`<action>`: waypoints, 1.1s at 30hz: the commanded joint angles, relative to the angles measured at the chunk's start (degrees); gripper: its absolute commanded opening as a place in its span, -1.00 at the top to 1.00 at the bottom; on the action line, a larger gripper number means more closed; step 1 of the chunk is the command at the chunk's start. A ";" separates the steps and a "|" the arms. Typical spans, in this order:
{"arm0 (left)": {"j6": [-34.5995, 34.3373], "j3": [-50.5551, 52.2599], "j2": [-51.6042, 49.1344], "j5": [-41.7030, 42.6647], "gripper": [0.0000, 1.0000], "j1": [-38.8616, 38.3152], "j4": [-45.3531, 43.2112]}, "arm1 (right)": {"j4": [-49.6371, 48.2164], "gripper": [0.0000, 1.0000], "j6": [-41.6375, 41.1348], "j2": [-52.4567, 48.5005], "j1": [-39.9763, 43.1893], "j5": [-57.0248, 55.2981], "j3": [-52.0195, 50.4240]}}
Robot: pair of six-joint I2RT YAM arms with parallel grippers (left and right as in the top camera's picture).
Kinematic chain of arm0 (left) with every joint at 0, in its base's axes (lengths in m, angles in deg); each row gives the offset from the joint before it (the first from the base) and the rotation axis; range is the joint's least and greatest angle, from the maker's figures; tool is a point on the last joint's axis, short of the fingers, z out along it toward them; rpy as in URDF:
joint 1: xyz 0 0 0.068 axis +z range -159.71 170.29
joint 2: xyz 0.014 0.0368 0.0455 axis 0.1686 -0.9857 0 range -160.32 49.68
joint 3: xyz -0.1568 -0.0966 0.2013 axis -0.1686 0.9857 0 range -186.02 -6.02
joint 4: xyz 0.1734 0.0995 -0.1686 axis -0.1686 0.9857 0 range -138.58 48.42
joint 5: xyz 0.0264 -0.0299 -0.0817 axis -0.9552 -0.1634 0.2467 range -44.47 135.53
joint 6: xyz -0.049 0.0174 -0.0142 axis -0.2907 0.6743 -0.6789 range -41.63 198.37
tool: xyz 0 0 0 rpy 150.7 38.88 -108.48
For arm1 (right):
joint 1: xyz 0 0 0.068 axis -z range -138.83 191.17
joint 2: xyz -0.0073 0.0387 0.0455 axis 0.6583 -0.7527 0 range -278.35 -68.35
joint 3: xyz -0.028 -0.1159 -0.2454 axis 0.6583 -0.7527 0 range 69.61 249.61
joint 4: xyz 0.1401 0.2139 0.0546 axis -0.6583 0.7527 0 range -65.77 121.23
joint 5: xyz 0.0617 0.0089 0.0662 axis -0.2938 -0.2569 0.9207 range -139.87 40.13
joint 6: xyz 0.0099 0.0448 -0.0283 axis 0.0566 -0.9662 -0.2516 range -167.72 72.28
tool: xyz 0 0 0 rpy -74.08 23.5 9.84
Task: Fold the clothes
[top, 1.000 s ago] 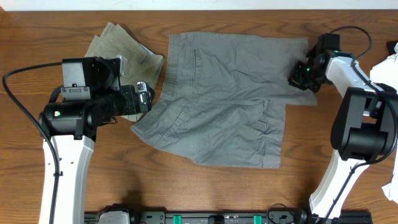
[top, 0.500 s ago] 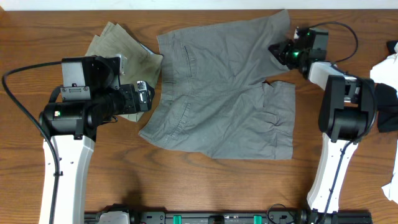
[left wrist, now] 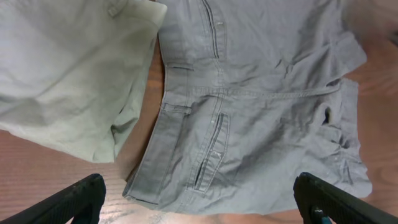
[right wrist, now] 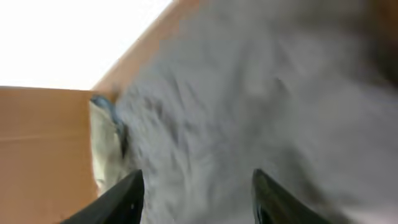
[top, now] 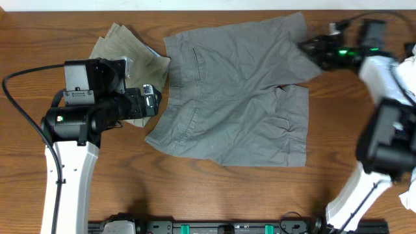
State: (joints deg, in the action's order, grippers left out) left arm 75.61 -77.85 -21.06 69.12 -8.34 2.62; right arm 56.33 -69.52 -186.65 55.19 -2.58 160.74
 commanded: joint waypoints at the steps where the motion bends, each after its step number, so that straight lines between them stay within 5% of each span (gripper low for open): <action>1: 0.55 -1.05 0.35 -0.04 -0.96 -0.17 0.15 | 11.28 -0.06 10.36 2.27 0.59 -17.11 -0.04; 4: 0.55 -1.05 0.35 -0.07 -0.96 -0.17 0.09 | 20.55 -0.06 12.50 1.68 -0.26 -29.05 -1.11; 8: 0.55 -1.05 0.35 -0.07 -0.96 -0.17 -0.50 | 21.22 -0.07 12.68 0.98 -1.31 -33.99 -6.71; 22: 0.55 -1.05 0.35 -0.07 -0.96 -0.17 -0.72 | -5.90 0.02 13.16 0.96 -2.19 -15.78 -24.09; 26: 0.55 -1.05 0.35 -0.04 -0.96 -0.17 -0.68 | -5.86 0.65 13.14 0.96 -2.43 -16.04 -24.20; 27: 0.55 -1.05 0.35 -0.07 -0.96 -0.17 -0.68 | -5.68 0.97 13.11 0.96 -2.38 -16.74 -24.17; 33: 0.55 -1.05 0.35 -0.07 -0.96 -0.17 -0.68 | -0.11 0.98 13.70 4.61 0.63 -31.30 -21.75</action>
State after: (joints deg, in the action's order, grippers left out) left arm 75.61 -77.85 -21.04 69.12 -8.34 1.98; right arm 54.01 -56.80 -183.53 53.86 -21.92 138.27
